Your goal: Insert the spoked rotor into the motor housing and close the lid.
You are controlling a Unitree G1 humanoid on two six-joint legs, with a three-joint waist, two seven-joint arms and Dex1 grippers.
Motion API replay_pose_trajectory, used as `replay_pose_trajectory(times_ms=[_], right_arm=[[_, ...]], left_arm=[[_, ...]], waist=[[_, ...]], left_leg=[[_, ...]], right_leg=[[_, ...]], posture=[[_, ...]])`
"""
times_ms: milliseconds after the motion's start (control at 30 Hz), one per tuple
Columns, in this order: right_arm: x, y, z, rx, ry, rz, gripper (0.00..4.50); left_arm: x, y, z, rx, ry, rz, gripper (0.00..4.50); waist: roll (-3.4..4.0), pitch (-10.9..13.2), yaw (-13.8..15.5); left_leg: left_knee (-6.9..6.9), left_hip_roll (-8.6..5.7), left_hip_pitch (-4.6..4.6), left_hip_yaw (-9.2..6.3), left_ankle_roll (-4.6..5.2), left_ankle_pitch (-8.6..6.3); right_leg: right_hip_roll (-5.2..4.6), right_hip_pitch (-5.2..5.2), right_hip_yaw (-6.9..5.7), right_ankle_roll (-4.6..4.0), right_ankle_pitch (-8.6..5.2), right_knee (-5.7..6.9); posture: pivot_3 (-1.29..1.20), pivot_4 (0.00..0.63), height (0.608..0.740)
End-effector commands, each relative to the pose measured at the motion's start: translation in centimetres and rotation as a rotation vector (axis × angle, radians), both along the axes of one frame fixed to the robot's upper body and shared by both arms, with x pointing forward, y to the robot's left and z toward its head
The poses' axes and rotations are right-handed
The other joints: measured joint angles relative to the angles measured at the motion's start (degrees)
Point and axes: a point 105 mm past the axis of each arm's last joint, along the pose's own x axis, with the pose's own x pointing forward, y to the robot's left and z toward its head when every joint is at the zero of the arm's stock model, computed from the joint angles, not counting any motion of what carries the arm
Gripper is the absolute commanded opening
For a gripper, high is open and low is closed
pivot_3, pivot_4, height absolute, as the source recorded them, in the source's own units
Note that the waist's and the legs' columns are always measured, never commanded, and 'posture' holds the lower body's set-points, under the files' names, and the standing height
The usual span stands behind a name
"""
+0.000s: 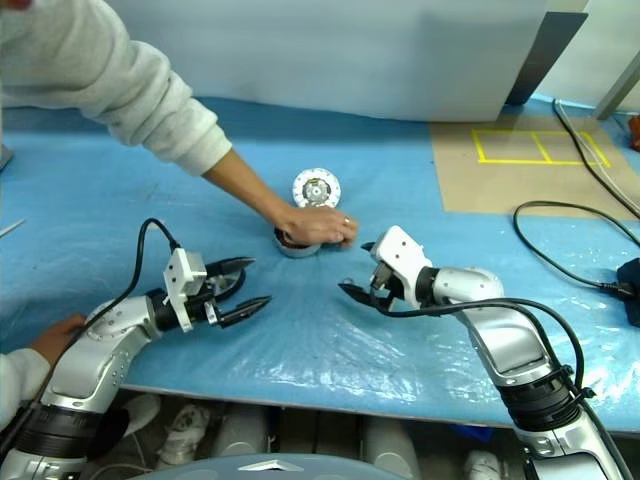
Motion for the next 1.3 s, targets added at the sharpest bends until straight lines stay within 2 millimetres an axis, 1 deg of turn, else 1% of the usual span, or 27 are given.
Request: replay_pose_trajectory(times_ms=[33, 467, 767, 833, 933, 1033, 1100, 1167, 1300], right_arm=[[0.0, 0.3, 0.8, 0.012, -0.040, 0.014, 4.47], [0.2, 0.2, 0.9, 0.011, -0.055, -0.013, 4.47], [0.2, 0.4, 0.6, 0.010, -0.055, -0.013, 4.47], [0.2, 0.3, 0.7, 0.011, -0.056, -0.012, 4.47], [0.2, 0.3, 0.8, 0.013, -0.056, -0.009, 4.47], [-0.1, 0.4, 1.0, 0.022, -0.042, 0.007, 4.47], [-0.3, 0.5, 0.9, 0.025, -0.029, 0.024, 4.47], [-0.4, 0.7, 0.9, 0.021, -0.021, 0.047, 4.47], [0.1, 0.6, 1.2, 0.010, -0.030, 0.057, 4.47]], left_arm=[[0.0, -0.3, 0.8, -0.010, -0.039, -0.014, 4.50], [0.5, -1.0, 1.6, -0.014, -0.049, -0.028, 4.50], [0.4, -1.3, 2.2, -0.010, -0.050, -0.034, 4.50], [0.1, -1.5, 2.3, -0.024, -0.031, -0.036, 4.50], [-0.9, -2.4, 2.3, -0.069, -0.009, -0.026, 4.50], [-0.6, -2.1, 2.1, -0.128, -0.003, 0.107, 4.50], [-0.3, -1.4, 2.2, -0.139, -0.010, 0.163, 4.50], [-0.1, -0.8, 2.5, -0.118, -0.031, 0.180, 4.50], [0.1, -0.7, 2.9, -0.099, -0.051, 0.149, 4.50]], waist=[[0.00, 0.0, 0.0], [0.00, 0.0, 0.0], [0.00, 0.0, 0.0], [0.00, 0.0, 0.0], [0.00, 0.0, -0.1], [0.00, 0.0, -0.1], [0.00, 0.0, -0.1], [0.00, 0.0, -0.1], [0.00, 0.0, -0.1]], left_leg=[[0.00, 0.00, 0.00, 0.00, 0.00, 0.00], [0.00, 0.00, 0.00, 0.00, 0.00, 0.00], [0.01, 0.00, 0.00, 0.00, 0.00, 0.00], [0.01, 0.00, 0.00, 0.00, 0.00, 0.00], [0.01, -0.01, 0.00, 0.00, 0.00, 0.00], [0.00, -0.01, -0.01, 0.01, 0.00, 0.00], [0.01, 0.01, -0.01, 0.00, 0.00, 0.00], [0.01, 0.02, 0.01, -0.01, 0.01, 0.00], [0.07, 0.00, 0.05, -0.01, 0.02, 0.00]], right_leg=[[0.00, 0.00, 0.00, 0.00, 0.00, 0.00], [0.00, 0.00, 0.00, 0.00, 0.00, 0.01], [0.00, 0.00, 0.00, 0.00, 0.00, 0.01], [0.00, 0.00, 0.00, 0.00, 0.00, 0.01], [0.00, 0.00, 0.00, 0.00, 0.00, 0.00], [-0.01, 0.00, 0.00, 0.00, 0.00, -0.02], [0.01, 0.00, -0.01, 0.00, 0.00, 0.00], [0.02, 0.00, -0.01, 0.00, 0.00, 0.04], [0.00, 0.07, 0.01, 0.00, 0.00, 0.05]], posture=[[0.00, 0.150, 0.740], [0.00, 0.150, 0.740], [0.00, 0.150, 0.740], [0.00, 0.150, 0.740], [0.00, 0.150, 0.740], [0.00, 0.150, 0.740], [0.00, 0.150, 0.740], [0.00, 0.150, 0.740], [0.00, 0.150, 0.740]])
